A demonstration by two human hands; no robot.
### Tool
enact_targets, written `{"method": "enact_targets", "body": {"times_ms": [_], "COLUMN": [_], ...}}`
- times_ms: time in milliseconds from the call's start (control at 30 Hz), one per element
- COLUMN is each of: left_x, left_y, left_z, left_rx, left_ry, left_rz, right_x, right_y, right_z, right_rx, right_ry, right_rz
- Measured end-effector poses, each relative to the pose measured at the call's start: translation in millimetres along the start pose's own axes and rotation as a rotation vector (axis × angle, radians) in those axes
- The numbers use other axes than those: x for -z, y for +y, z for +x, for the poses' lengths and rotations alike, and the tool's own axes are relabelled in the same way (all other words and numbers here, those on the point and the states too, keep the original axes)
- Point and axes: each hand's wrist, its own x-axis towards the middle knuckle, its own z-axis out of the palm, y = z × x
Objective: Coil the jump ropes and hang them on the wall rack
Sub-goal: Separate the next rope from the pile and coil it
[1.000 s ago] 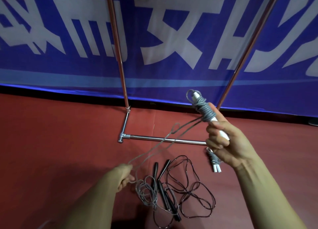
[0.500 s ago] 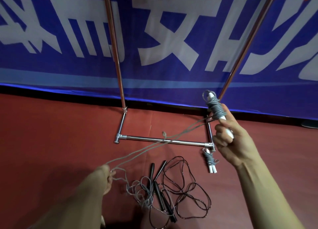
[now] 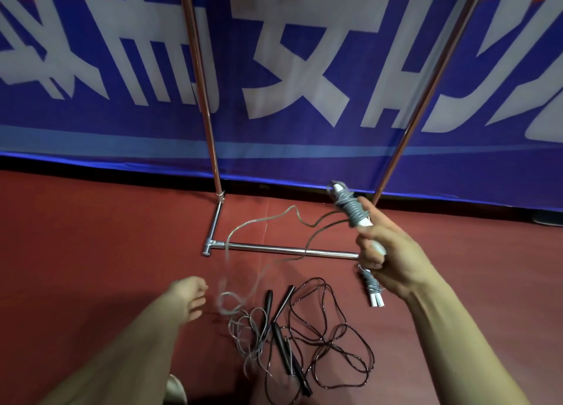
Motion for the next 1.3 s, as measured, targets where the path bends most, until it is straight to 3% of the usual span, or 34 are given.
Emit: {"method": "enact_targets", "body": {"times_ms": [100,200,300,367,467,567,700,800,900,1000,1100,1167,1300], "left_x": [-26.9,-61.7,-94.0,-103.3,-103.8,-95.7,-87.8,-85.8,-79.7,-74.4,-70.0,-67.2,-64.1], "left_y": [42.0,70.9,79.6,73.8,74.2,82.6,86.7,90.9,92.0,86.2,84.5,83.9,86.3], "left_z": [-79.0,-133.9,-182.8,-198.2,-209.9,-212.3,-232.9,-241.8,-241.4,-229.6,-205.2,-194.0,-192.2], "left_rx": [-0.371,-0.722,-0.904,-0.877,-0.892,-0.848,-1.101,-1.297,-1.463,-1.438,-1.167,-0.971,-0.774], "left_ry": [-0.004,-0.264,-0.545,-0.695,-0.691,-0.63,-0.268,-0.107,-0.164,-0.344,-0.534,-0.658,-0.844], "left_rz": [0.306,0.382,0.377,0.27,0.317,0.505,1.189,1.365,1.384,1.32,1.098,0.92,0.819], "right_x": [-21.7,-37.5,-47.8,-49.2,-48.9,-39.5,-20.6,-13.8,-20.9,-33.3,-41.9,-43.4,-40.9], "right_y": [9.2,19.7,19.9,19.0,15.8,13.3,34.4,43.3,49.8,63.5,58.5,51.4,45.4], "right_z": [-2.2,-0.3,-4.1,-6.9,-8.2,-4.8,4.8,7.9,3.7,-2.1,-5.4,-9.8,-14.2], "right_rx": [-0.088,-0.174,-0.213,-0.229,-0.168,0.016,0.112,0.059,-0.066,-0.153,-0.174,-0.177,-0.193], "right_ry": [-0.074,-0.133,-0.212,-0.273,-0.301,-0.123,0.127,0.136,-0.001,-0.145,-0.293,-0.401,-0.503], "right_rz": [-0.02,-0.054,-0.033,0.021,-0.046,-0.407,-0.896,-1.153,-1.409,-1.57,-1.698,-1.669,-1.569]}}
